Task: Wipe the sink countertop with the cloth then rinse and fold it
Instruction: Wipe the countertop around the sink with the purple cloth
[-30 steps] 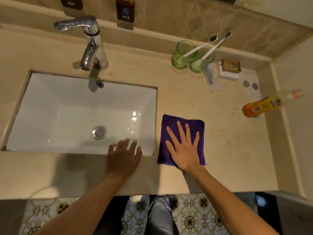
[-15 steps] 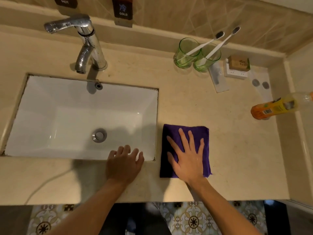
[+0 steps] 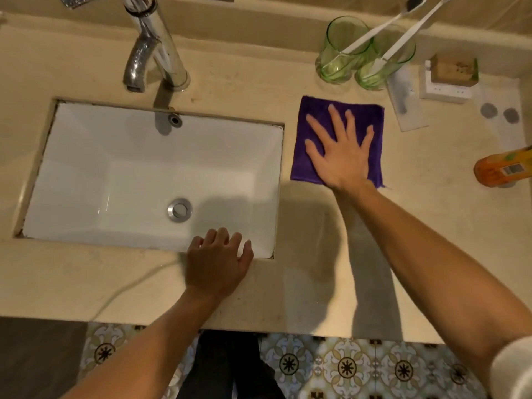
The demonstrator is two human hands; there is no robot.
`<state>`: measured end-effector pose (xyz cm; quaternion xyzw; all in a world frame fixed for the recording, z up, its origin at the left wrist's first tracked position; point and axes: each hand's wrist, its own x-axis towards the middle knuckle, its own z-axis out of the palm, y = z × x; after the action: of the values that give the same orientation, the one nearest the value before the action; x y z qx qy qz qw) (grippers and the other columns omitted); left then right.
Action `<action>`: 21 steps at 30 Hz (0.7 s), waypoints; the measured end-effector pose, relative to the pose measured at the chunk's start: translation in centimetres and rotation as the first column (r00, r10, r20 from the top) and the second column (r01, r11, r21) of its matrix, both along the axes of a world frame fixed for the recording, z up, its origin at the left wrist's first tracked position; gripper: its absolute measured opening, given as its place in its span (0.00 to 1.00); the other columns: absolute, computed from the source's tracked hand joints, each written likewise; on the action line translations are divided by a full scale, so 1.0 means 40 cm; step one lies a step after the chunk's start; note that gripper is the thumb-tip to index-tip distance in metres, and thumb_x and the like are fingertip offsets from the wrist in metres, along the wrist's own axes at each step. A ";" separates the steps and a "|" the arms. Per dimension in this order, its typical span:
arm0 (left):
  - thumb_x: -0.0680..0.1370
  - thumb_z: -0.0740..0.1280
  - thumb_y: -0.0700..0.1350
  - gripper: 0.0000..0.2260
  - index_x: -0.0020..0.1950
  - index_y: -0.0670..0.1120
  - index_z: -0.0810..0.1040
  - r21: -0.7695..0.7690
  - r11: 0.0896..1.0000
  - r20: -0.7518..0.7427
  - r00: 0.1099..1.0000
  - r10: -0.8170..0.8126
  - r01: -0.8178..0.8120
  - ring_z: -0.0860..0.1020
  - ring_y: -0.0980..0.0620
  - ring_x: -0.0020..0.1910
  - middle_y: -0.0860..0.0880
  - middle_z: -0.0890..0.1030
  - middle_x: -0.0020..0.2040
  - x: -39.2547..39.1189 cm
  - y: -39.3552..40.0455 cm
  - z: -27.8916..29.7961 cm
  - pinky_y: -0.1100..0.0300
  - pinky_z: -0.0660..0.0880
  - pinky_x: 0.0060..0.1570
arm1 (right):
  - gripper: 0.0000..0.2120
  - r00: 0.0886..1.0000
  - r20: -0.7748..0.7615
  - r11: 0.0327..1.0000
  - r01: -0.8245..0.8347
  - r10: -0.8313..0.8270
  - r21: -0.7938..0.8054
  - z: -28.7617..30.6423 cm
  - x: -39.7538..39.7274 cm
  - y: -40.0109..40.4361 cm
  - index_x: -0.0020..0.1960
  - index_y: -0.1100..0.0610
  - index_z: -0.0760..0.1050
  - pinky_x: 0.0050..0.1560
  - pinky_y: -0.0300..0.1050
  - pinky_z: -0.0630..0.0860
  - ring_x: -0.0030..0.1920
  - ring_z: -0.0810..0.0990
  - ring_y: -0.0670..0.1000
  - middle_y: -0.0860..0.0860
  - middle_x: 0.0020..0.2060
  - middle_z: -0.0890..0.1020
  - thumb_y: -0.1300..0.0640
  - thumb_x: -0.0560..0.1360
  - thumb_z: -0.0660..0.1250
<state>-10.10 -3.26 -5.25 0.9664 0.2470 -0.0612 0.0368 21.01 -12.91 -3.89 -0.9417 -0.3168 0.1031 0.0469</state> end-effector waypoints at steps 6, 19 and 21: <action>0.82 0.57 0.57 0.20 0.42 0.48 0.84 0.010 1.000 0.010 1.000 -0.007 0.007 0.81 0.44 0.37 0.48 0.83 0.38 0.001 0.008 -0.006 0.53 0.74 0.37 | 0.27 1.000 -0.005 1.000 0.026 -0.026 0.013 -0.005 0.077 0.057 0.79 0.32 0.50 0.76 0.73 0.38 0.82 0.42 0.56 0.45 0.83 0.47 0.32 0.80 0.43; 0.83 0.51 0.55 0.25 0.43 0.46 0.84 0.030 0.998 0.146 0.988 -0.057 0.053 0.81 0.47 0.33 0.47 0.83 0.35 -0.002 0.003 0.010 0.55 0.76 0.39 | 0.27 1.000 0.008 0.999 0.025 -0.025 0.043 -0.009 -0.044 -0.017 0.80 0.33 0.49 0.75 0.73 0.38 0.82 0.43 0.57 0.46 0.83 0.48 0.33 0.81 0.42; 0.84 0.53 0.52 0.24 0.40 0.45 0.83 0.119 0.991 0.190 0.978 -0.087 0.065 0.78 0.46 0.30 0.46 0.81 0.32 -0.011 0.004 -0.009 0.56 0.73 0.38 | 0.27 1.000 0.007 0.999 0.019 -0.019 0.035 -0.012 -0.104 -0.054 0.80 0.33 0.49 0.75 0.73 0.38 0.82 0.43 0.57 0.46 0.83 0.48 0.33 0.81 0.42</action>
<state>-10.56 -3.11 -5.62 0.9770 0.2083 0.0460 0.0039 16.84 -15.08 -4.35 -0.9441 -0.3096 0.0939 0.0631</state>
